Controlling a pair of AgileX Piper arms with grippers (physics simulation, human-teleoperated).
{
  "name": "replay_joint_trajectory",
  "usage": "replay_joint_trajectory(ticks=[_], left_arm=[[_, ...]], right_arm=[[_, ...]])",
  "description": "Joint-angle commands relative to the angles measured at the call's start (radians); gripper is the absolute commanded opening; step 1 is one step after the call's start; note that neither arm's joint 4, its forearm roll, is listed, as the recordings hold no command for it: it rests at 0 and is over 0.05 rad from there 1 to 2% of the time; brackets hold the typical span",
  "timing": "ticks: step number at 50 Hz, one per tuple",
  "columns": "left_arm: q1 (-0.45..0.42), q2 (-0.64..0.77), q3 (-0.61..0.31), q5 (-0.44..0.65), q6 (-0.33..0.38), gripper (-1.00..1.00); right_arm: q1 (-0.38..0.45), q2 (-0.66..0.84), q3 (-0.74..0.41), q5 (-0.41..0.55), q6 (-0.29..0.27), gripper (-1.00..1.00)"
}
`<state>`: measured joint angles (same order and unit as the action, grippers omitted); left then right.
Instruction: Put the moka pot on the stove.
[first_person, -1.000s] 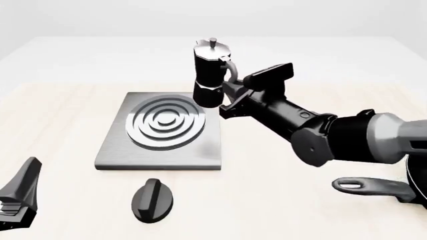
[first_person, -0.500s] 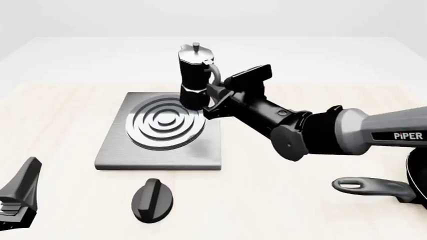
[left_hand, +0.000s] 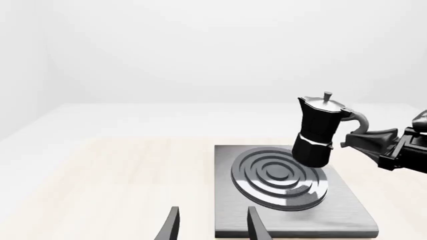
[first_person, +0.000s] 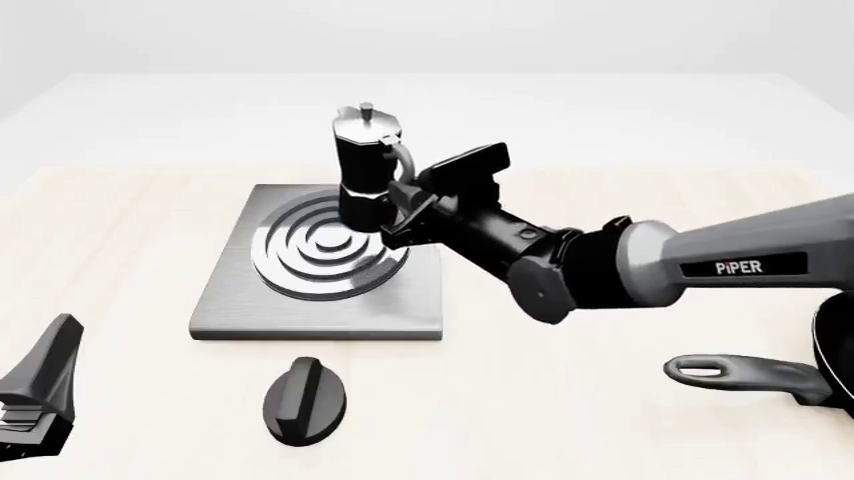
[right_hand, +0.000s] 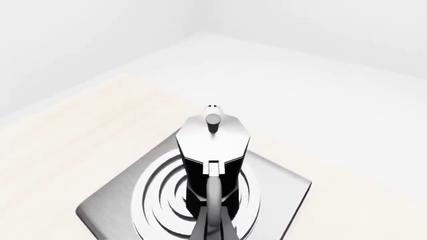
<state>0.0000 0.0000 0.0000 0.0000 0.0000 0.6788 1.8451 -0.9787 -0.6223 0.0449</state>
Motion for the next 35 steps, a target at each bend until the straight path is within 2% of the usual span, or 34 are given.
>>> replay_joint_trajectory(ticks=[1,35], left_arm=[[0.0,0.0,0.0,0.0,0.0,1.0],[0.0,0.0,0.0,0.0,0.0,1.0]], right_arm=[[0.018,0.036,-0.041,-0.011,0.014,-1.0],[0.029,0.119,-0.09,-0.036,0.047,-1.0]])
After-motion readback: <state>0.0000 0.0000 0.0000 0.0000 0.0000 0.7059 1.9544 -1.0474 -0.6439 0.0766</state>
